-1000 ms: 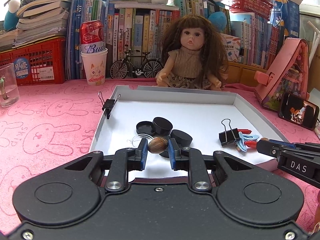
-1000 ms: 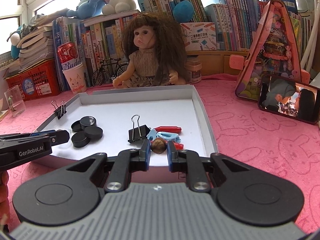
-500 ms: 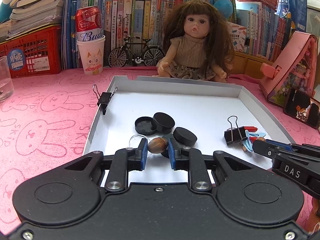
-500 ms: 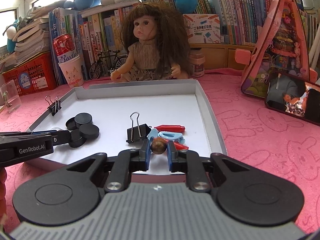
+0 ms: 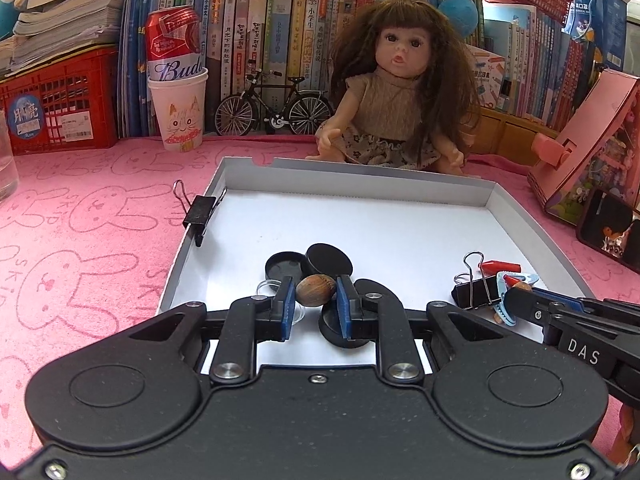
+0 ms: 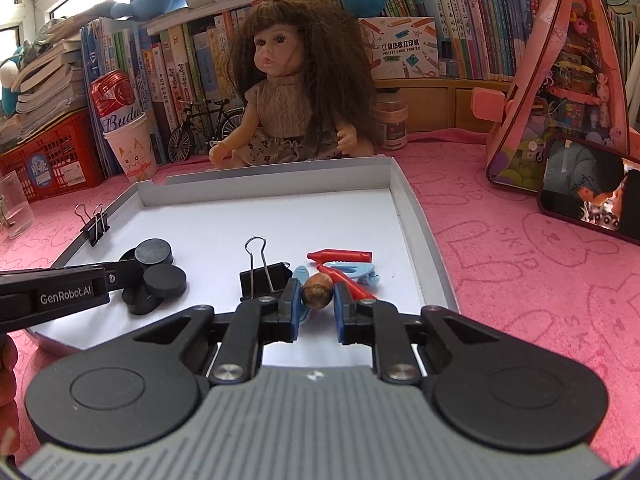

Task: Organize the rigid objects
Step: 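Open the left tool to drop its acorn while the right releases its acorn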

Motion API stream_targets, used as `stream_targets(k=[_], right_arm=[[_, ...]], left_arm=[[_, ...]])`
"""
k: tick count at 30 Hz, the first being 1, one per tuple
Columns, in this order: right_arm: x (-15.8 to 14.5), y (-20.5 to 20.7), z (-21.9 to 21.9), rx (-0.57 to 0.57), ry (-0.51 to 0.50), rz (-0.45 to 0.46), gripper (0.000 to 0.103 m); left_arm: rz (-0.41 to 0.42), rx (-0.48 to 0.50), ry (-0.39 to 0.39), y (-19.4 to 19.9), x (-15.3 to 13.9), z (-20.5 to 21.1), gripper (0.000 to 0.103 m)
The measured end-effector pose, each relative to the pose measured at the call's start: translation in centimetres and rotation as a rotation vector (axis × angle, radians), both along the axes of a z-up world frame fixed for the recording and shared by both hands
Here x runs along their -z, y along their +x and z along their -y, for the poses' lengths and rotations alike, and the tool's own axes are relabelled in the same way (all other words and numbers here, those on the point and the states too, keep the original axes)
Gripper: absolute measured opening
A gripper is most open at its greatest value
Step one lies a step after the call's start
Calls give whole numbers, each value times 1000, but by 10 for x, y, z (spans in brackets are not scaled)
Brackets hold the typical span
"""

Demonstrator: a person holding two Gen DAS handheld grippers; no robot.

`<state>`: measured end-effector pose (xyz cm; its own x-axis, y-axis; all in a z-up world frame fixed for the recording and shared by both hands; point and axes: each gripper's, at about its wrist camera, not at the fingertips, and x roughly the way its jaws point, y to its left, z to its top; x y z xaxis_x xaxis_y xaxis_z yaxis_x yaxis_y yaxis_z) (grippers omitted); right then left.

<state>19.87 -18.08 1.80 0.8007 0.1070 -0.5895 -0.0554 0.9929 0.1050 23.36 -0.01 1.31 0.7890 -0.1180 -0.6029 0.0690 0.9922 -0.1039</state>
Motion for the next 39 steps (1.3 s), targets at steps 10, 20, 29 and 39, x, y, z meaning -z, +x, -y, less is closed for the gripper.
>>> stream_targets(k=[10, 20, 29, 39], right_arm=[[-1, 16, -1, 5, -8, -23, 21], [0, 24, 5, 20, 30, -36, 25], [-6, 15, 11, 32, 65, -18, 49], [-15, 0, 8, 18, 37, 23, 71]], left_arm=[[-8, -31, 11, 20, 5, 2, 21], [0, -25, 24, 17, 5, 5, 23], [26, -2, 42, 5, -1, 11, 52], [61, 16, 37, -14, -12, 13, 78]])
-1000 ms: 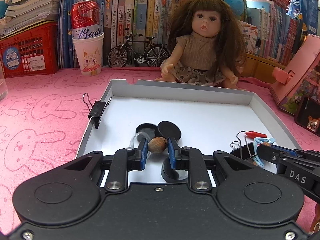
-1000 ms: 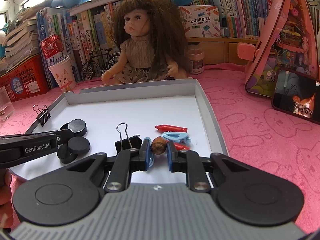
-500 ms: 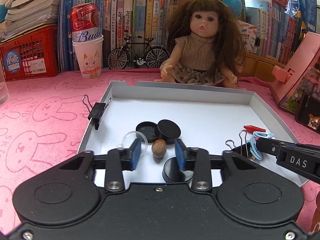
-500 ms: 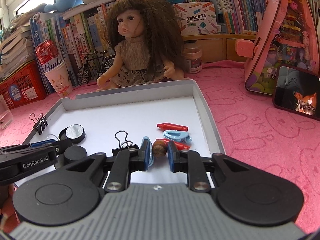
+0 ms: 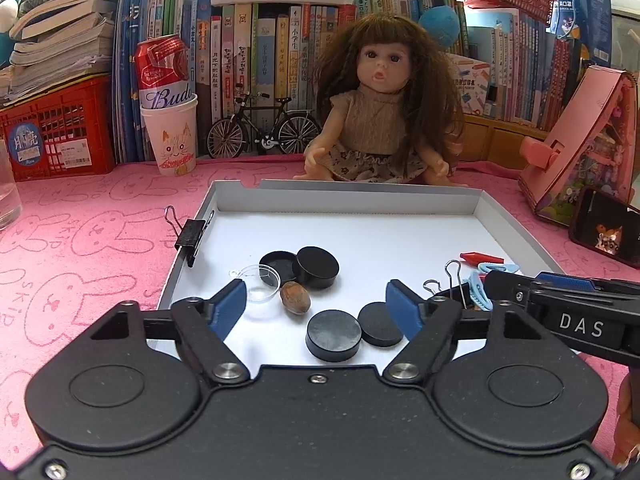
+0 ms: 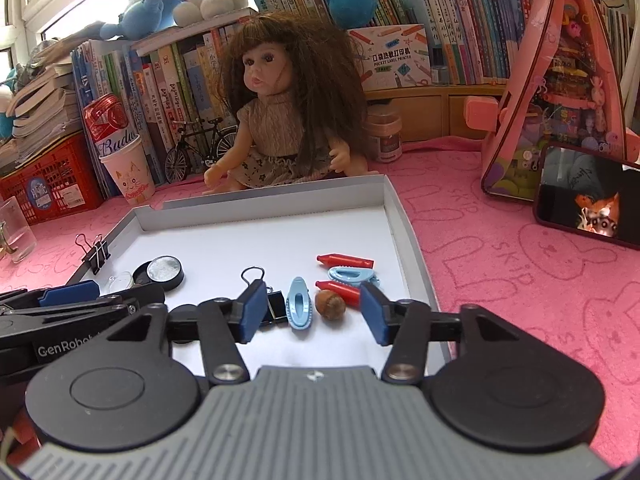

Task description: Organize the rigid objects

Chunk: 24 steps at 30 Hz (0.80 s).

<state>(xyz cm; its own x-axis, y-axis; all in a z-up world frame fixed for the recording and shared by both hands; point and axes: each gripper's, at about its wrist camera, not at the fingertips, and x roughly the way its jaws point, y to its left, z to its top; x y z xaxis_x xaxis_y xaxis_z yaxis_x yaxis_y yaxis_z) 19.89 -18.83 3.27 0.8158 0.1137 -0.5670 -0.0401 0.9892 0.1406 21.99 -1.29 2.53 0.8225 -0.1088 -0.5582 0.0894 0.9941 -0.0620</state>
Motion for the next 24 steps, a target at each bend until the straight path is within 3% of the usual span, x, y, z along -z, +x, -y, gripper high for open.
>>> stream_targets(k=[8, 24], right_arm=[[-9, -14, -5, -5, -47, 36, 84], [-19, -41, 0, 4, -54, 44, 89]], left_arm=[[18, -4, 6, -14, -8, -2, 81], [47, 32, 2, -52, -20, -4, 83]])
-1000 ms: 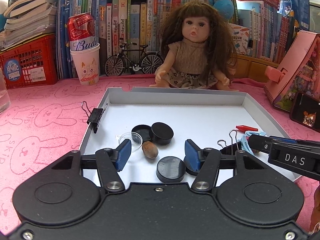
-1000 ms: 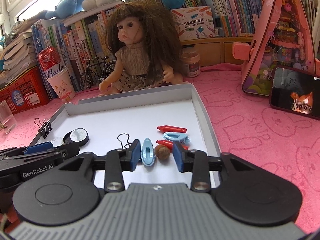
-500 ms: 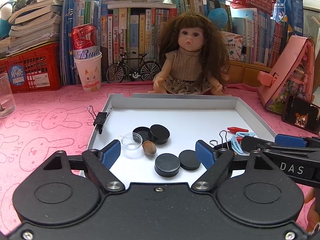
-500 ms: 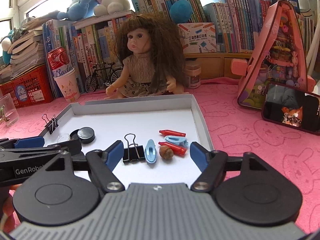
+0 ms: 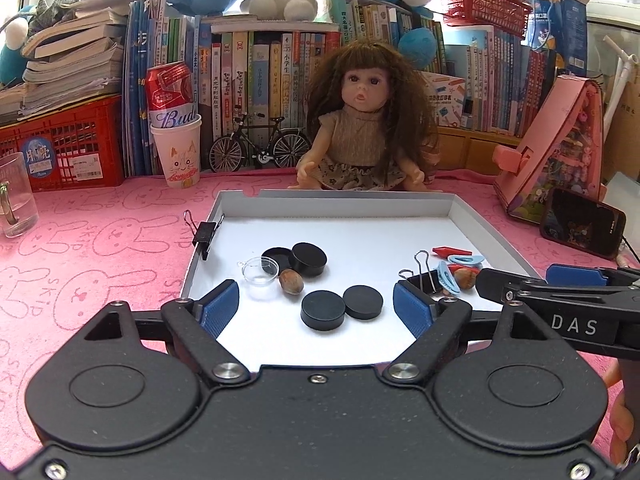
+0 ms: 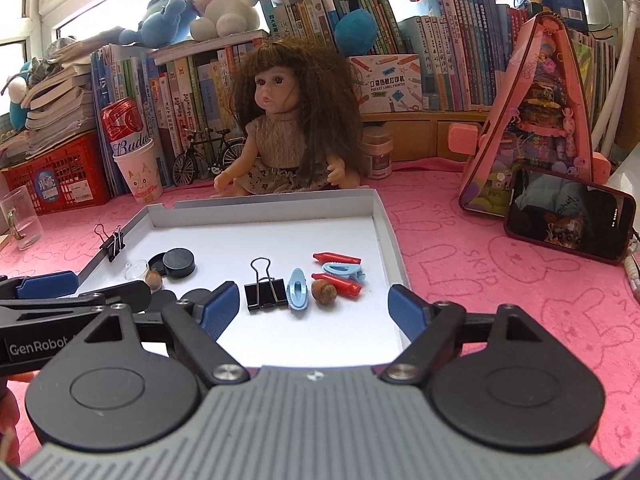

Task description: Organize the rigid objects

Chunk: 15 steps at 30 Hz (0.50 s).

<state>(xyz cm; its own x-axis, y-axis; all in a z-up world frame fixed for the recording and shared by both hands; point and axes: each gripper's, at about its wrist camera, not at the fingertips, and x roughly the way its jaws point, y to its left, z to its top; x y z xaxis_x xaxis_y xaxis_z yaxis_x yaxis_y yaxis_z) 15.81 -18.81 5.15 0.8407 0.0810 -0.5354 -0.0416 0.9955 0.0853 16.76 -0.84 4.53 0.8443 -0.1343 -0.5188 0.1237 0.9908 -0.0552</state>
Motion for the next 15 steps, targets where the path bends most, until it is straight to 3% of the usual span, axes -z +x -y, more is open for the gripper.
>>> stream_targets(k=[15], right_arm=[[-2, -24, -5, -21, -20, 9, 89]], left_arm=[[12, 5, 10, -33, -2, -4, 84]])
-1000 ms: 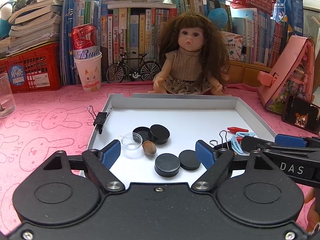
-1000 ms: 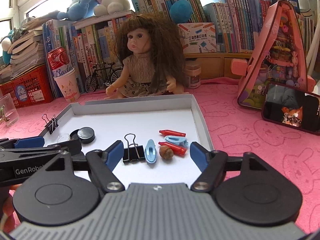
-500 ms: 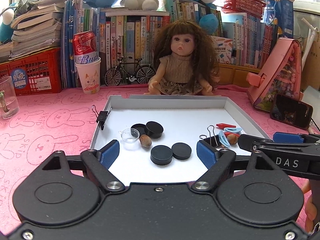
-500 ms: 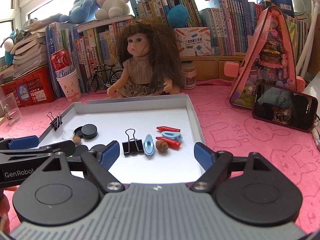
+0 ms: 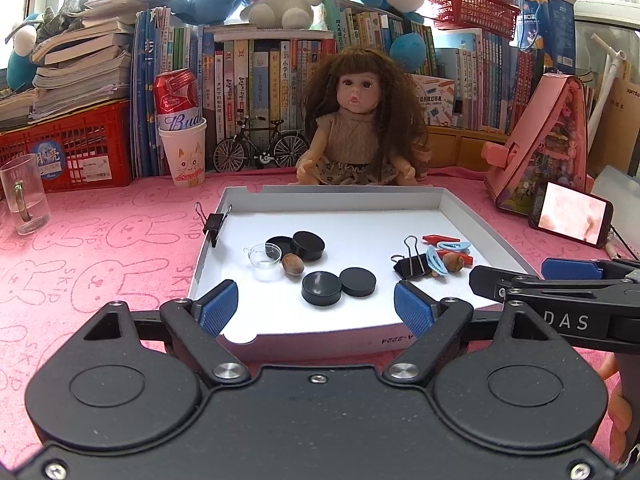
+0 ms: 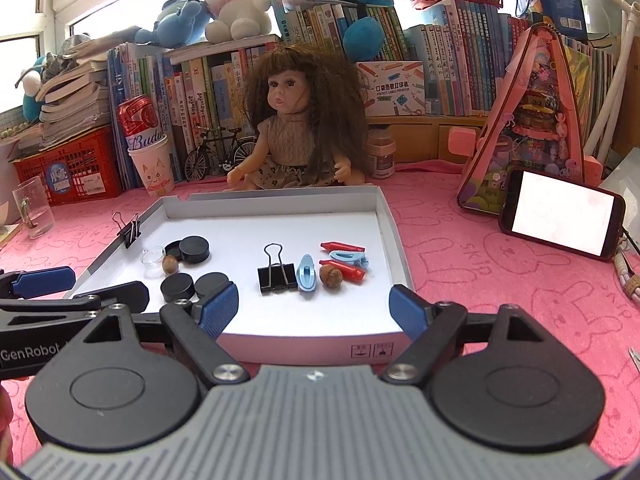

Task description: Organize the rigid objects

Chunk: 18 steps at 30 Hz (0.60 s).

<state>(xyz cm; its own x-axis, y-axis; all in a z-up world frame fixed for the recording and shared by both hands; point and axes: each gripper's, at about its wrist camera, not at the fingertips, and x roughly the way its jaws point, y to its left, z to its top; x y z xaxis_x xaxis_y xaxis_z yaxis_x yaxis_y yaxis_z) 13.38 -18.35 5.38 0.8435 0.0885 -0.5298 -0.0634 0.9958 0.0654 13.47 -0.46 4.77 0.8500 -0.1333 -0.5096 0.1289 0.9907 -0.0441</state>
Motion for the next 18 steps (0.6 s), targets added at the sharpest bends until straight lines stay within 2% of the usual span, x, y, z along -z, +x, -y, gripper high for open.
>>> stream_targets(k=[18], right_arm=[[16, -13, 2, 3, -6, -47, 92]], left_arm=[[-44, -10, 9, -17, 16, -9, 84]])
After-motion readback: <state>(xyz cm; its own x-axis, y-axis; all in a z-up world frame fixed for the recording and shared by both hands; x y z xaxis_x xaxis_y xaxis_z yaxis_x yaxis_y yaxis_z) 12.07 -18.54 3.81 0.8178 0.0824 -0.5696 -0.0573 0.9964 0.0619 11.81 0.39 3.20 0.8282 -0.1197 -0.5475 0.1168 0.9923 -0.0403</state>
